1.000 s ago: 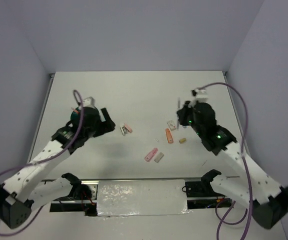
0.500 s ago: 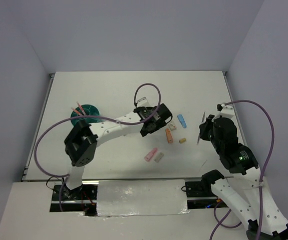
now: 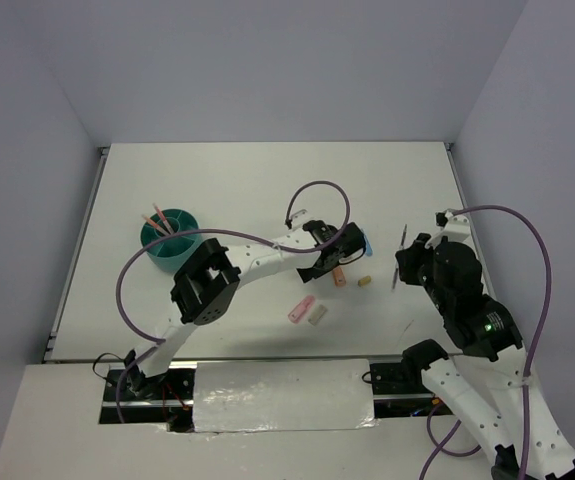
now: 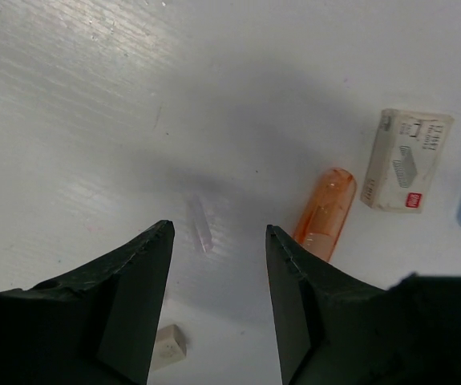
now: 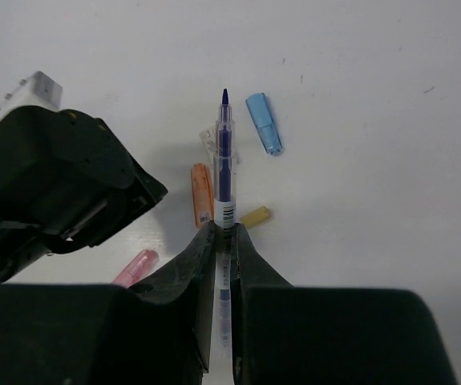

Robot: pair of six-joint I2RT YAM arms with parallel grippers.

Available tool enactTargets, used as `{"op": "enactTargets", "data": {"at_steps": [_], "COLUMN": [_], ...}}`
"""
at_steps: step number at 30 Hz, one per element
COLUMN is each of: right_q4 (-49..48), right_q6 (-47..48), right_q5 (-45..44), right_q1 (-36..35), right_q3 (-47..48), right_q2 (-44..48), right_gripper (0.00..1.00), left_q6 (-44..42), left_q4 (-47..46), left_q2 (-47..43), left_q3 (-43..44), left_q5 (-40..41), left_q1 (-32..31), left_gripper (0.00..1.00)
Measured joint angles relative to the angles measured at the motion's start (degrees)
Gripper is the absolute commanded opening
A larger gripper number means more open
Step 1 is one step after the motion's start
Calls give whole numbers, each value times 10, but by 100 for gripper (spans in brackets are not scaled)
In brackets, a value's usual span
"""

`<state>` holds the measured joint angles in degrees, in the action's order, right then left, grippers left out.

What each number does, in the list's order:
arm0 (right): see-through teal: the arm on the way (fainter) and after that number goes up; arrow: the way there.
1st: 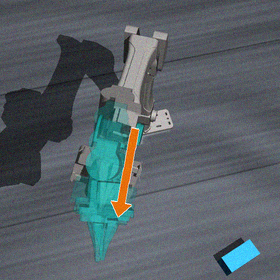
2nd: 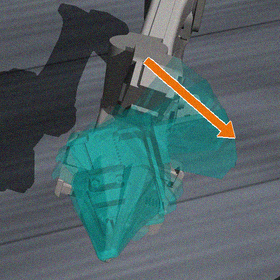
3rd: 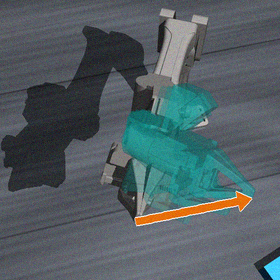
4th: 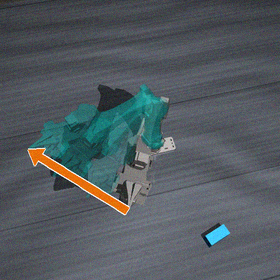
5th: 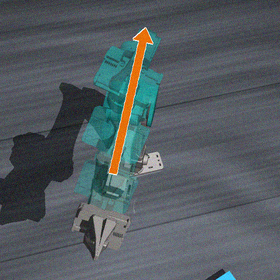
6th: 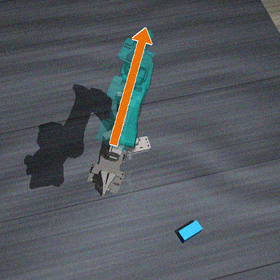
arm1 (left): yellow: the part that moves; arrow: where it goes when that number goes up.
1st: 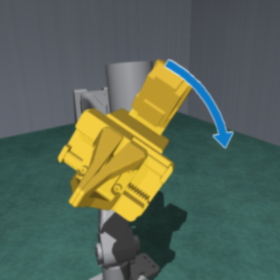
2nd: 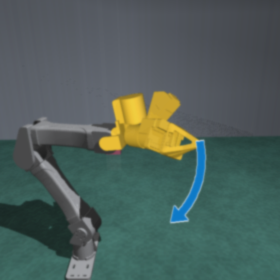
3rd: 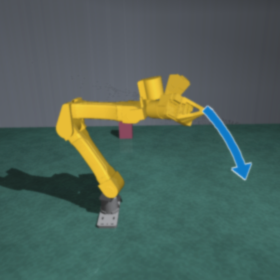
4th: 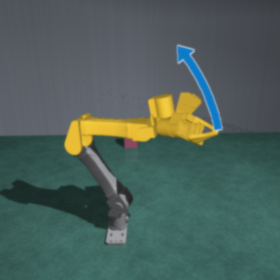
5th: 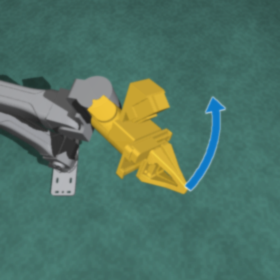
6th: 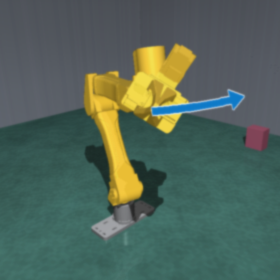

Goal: Sort the stationery into containers
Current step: Pick up the pen cap from the center of the board.

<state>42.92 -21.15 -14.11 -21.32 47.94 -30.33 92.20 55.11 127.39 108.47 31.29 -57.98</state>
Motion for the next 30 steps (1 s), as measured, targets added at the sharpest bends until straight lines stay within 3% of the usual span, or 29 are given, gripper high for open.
{"op": "enactTargets", "data": {"at_steps": [6,16,25,27,29,30], "right_q4": [0,0,0,0,-1,-1], "right_q6": [3,11,15,16,17,18], "right_q5": [10,28,35,38,40,42], "right_q1": [0,0,0,0,0,0], "right_q3": [0,-3,-4,-4,-4,-4], "right_q2": [6,15,15,16,16,16], "right_gripper": [0,0,0,0,0,0], "left_q6": [11,10,2,-4,-7,-9], "left_q4": [4,3,-9,-15,-28,-38], "left_q2": [12,26,30,30,23,17], "left_q3": [-8,-8,-25,-28,-40,-49], "left_q5": [-5,-4,-5,-5,-5,-5], "left_q1": [-4,-3,-3,-3,-3,-3], "left_gripper": [54,52,26,18,1,0]}}
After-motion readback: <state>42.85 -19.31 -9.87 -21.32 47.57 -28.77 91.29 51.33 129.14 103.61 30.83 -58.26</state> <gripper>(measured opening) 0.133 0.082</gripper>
